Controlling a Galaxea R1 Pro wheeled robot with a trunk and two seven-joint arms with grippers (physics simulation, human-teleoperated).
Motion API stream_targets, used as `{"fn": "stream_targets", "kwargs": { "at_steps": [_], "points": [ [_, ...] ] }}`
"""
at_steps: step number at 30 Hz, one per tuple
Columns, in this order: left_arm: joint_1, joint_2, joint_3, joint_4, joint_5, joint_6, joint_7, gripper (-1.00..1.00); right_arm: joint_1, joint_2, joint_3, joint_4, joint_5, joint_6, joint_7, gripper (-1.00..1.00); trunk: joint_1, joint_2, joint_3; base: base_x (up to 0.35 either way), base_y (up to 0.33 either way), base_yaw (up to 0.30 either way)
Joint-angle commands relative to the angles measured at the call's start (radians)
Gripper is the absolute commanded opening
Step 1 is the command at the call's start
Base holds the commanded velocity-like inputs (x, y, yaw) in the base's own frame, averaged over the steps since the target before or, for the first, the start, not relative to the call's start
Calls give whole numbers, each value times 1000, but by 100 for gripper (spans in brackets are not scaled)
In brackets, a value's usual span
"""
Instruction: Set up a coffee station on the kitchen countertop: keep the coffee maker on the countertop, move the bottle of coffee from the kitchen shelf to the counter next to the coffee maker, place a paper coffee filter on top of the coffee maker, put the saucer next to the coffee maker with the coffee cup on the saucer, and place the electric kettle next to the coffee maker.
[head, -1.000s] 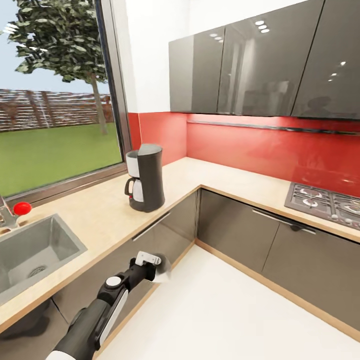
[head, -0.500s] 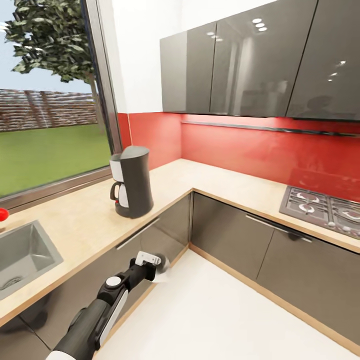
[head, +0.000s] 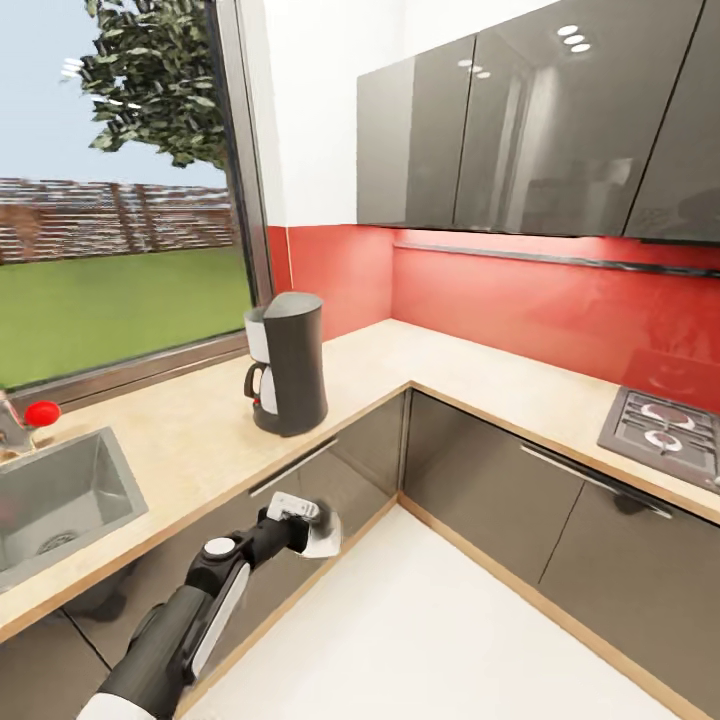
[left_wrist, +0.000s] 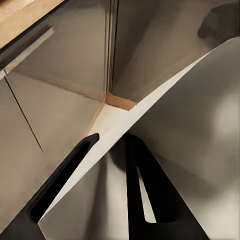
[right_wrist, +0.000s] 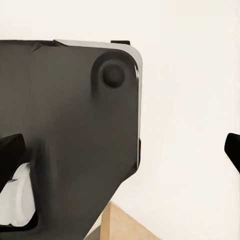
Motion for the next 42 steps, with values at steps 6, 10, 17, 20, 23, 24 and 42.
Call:
{"fn": "stream_targets", "kwargs": {
  "at_steps": [6, 10, 17, 20, 23, 24, 42],
  "points": [
    [-156, 138, 205, -32, 60, 281, -365, -100, 0, 0, 0, 0, 0, -3, 2, 100, 1, -2, -2, 0, 0, 274],
    [-281, 228, 272, -27, 64, 490, -438, -100, 0, 0, 0, 0, 0, -3, 2, 100, 1, -2, -2, 0, 0, 274],
    [-566, 330, 255, 197, 61, 576, -524, -100, 0, 0, 0, 0, 0, -3, 3, 100, 1, -2, -2, 0, 0, 247],
    [-689, 346, 136, 358, 58, 574, -567, -100, 0, -1, 0, 0, 1, -3, 1, 100, 1, -2, -2, 0, 0, 72],
    [-828, 351, -90, 497, 57, 571, -664, -100, 0, -2, 0, 0, 3, -3, 0, 100, 1, -2, -2, 0, 0, 18],
    [-847, 351, -122, 514, 57, 571, -684, -100, 0, -2, 0, 0, 3, -3, -1, 100, 1, -2, -2, 0, 0, 7],
    [-1343, 350, -551, 784, -386, 452, -1321, -100, 0, -2, 0, -1, -1, -5, 0, 100, 1, -2, -2, 0, 0, 1]
  ]
}}
